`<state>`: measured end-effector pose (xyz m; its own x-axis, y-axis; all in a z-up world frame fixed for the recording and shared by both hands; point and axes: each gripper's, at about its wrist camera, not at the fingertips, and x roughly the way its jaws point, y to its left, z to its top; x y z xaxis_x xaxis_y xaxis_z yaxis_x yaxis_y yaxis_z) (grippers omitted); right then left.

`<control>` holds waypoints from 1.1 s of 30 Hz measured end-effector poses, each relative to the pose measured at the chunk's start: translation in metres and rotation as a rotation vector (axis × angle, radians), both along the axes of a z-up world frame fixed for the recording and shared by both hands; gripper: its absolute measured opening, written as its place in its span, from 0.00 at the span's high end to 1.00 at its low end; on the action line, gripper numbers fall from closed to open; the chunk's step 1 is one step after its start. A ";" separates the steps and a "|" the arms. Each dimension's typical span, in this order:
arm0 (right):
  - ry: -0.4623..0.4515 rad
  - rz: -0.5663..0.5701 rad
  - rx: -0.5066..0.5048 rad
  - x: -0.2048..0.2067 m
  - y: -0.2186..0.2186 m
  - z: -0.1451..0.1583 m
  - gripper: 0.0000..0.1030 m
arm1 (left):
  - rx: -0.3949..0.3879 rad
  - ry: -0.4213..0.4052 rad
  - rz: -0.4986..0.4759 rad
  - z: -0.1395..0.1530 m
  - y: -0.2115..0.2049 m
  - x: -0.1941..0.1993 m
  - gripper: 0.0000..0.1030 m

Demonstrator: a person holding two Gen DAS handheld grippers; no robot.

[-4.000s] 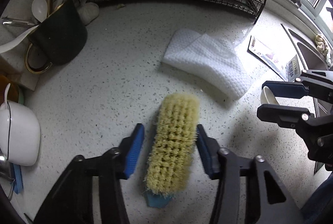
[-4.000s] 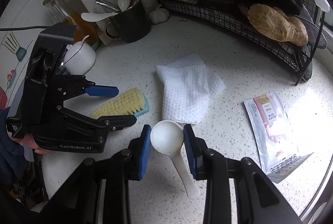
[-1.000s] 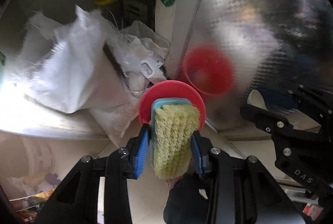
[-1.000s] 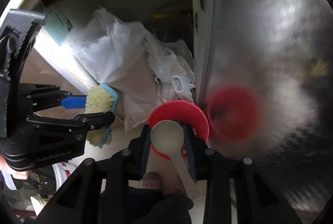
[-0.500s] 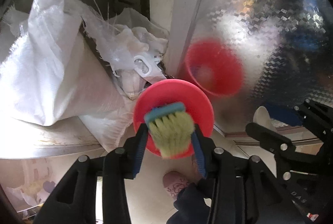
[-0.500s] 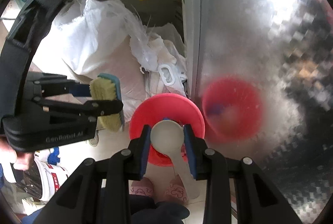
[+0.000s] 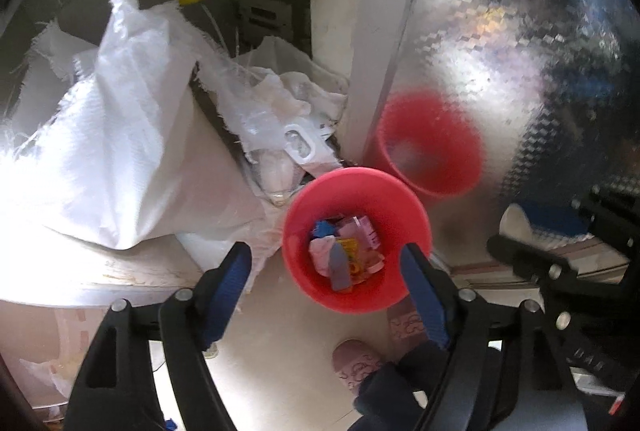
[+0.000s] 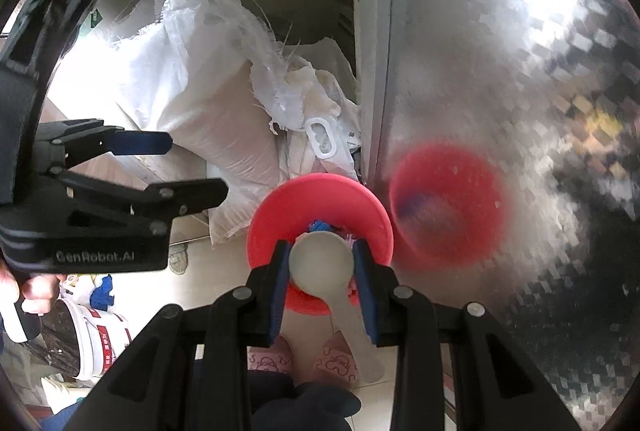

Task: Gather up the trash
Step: 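Open the left gripper to drop the brush while the right gripper drops the spoon, then raise both tools back up to the counter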

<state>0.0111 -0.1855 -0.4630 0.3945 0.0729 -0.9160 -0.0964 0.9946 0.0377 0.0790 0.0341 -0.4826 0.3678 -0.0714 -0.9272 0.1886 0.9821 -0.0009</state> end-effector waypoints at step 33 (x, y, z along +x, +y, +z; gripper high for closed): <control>-0.013 0.123 -0.064 0.018 0.043 0.052 0.44 | 0.009 0.029 0.168 0.067 0.054 -0.036 0.01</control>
